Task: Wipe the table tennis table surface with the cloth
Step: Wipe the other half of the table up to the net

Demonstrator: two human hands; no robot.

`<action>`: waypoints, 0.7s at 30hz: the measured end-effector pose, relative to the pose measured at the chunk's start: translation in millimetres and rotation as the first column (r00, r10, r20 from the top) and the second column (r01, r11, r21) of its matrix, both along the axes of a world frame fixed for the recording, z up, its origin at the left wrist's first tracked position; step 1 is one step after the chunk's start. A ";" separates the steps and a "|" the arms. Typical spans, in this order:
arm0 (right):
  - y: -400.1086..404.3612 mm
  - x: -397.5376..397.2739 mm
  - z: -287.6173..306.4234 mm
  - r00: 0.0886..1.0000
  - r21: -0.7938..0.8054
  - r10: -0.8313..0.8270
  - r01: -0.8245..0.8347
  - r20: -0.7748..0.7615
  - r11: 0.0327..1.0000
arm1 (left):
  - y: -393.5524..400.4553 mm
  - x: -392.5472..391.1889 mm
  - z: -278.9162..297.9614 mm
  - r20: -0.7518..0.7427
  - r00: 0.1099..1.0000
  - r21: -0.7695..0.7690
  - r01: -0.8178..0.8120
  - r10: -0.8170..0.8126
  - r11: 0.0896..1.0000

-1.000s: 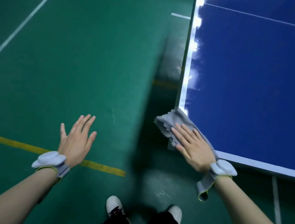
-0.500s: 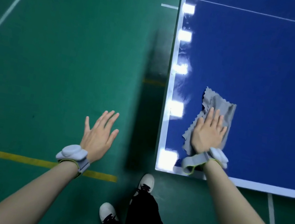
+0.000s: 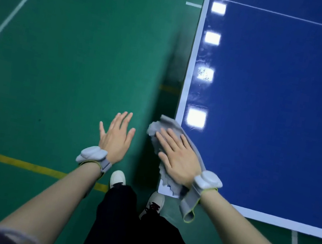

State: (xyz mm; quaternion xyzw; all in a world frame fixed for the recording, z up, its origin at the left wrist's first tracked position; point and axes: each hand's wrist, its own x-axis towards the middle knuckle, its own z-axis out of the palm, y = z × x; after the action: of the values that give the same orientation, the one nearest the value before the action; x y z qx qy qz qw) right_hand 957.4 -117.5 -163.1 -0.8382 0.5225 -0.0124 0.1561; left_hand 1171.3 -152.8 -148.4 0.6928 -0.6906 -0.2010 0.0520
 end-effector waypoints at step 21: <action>-162.9 -14.9 4.8 0.727 -0.014 -0.687 0.687 -0.014 0.727 | -63.7 87.2 30.6 0.153 0.965 -0.057 0.223 -0.212 0.973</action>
State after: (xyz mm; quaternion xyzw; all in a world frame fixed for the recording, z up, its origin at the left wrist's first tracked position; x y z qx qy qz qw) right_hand 942.5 -280.4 -158.3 -0.5865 0.7966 -0.0635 0.1323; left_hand 1258.5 -216.5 -117.8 0.6233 -0.7713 -0.1287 0.0043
